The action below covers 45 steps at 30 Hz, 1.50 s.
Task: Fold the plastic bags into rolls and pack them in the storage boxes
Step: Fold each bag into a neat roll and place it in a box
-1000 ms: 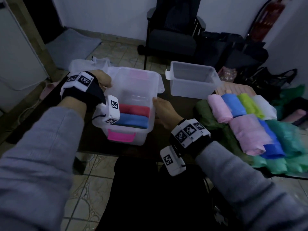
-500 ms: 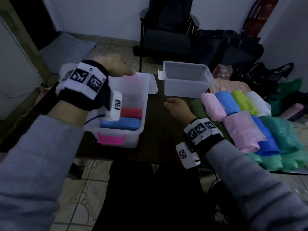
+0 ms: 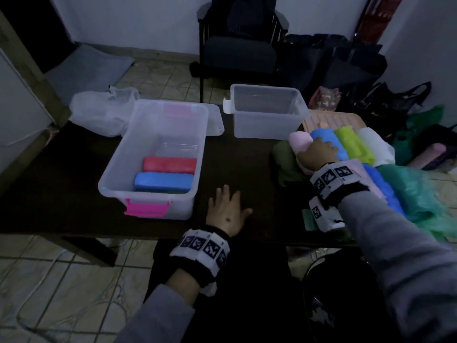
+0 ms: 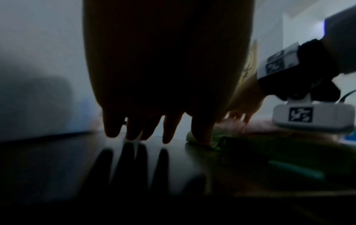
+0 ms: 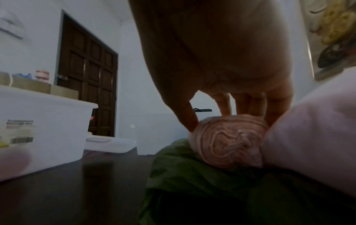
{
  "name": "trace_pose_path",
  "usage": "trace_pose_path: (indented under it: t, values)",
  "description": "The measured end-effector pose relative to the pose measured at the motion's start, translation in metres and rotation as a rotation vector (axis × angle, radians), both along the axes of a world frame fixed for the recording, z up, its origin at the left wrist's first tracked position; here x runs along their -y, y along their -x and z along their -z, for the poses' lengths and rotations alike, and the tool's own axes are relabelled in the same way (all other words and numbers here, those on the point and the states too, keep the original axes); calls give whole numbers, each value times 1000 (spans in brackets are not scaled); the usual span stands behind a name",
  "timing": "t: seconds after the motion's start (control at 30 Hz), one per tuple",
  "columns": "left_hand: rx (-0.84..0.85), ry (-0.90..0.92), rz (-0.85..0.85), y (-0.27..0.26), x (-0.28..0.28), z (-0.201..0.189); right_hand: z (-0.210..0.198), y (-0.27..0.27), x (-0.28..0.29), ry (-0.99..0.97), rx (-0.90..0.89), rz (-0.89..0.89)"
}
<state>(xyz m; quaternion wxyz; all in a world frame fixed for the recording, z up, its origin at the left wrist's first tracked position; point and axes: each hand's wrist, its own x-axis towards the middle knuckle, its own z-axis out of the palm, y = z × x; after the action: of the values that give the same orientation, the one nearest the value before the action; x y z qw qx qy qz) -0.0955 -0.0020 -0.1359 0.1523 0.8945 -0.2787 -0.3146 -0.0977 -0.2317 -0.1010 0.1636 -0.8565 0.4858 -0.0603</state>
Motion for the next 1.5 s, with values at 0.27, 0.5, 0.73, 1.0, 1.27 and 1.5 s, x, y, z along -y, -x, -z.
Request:
trace_pose_path:
  t: [0.27,0.5,0.73,1.0,1.27,1.5]
  values:
    - [30,118,-240,-22,-22,10,13,-17,4,31,-4,68]
    - [109,29,-242,-32,-24,19,17,-12,7,71,-3,0]
    - [174,-122,-110,-27,-24,36,-1,-12,-7,198,66,-94]
    - [205,-90,-104,-26,-27,39,-18,-6,-64,-101,55,-708]
    - [229,-106,-117,-25,-25,40,31,0,-84,-18,-225,-799]
    - [225,-120,-114,-25,-24,39,23,8,-90,83,34,-749]
